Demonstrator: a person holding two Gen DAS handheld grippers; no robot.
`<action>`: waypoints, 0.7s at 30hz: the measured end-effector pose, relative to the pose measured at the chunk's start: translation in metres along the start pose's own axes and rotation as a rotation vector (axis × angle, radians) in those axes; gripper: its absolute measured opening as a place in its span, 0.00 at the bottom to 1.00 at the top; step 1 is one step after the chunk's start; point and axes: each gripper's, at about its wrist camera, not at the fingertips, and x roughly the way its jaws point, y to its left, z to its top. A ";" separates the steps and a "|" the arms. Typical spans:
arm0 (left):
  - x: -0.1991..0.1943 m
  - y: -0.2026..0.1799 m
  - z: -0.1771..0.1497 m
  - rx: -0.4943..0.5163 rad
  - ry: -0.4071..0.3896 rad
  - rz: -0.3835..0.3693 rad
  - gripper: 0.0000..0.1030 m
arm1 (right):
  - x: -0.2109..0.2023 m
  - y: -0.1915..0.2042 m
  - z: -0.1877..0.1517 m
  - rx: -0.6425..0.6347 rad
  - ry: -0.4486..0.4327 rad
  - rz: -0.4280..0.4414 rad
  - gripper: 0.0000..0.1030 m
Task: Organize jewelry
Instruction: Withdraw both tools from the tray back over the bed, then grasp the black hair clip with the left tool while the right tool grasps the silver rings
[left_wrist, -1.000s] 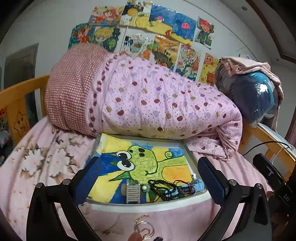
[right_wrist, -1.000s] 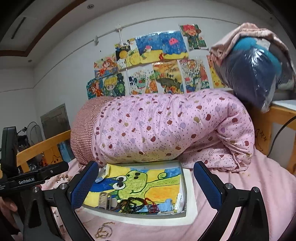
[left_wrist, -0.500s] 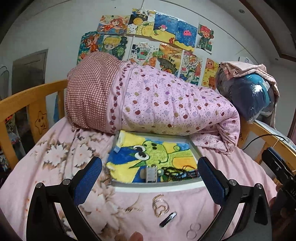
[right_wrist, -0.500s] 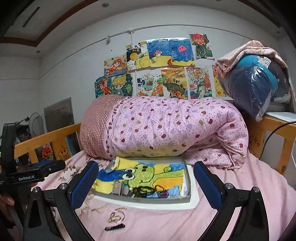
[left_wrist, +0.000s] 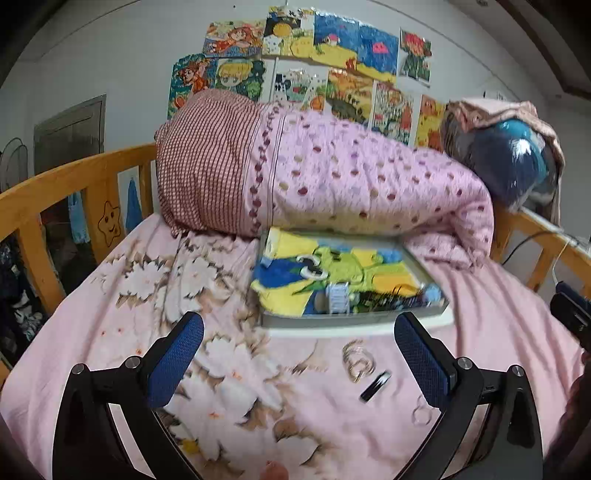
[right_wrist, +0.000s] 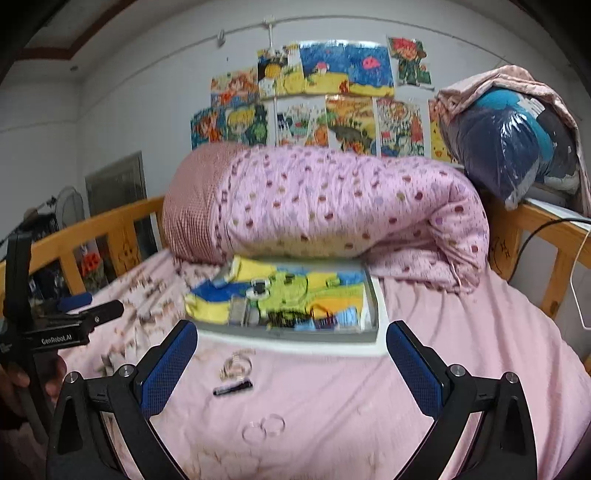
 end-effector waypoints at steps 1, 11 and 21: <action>0.001 0.002 -0.004 0.005 0.010 0.002 0.98 | 0.001 0.000 -0.004 -0.003 0.021 -0.002 1.00; 0.015 -0.001 -0.036 0.062 0.134 -0.026 0.98 | 0.033 0.001 -0.036 -0.009 0.248 0.032 1.00; 0.049 -0.015 -0.052 0.082 0.294 -0.182 0.98 | 0.055 0.008 -0.062 -0.125 0.385 0.079 1.00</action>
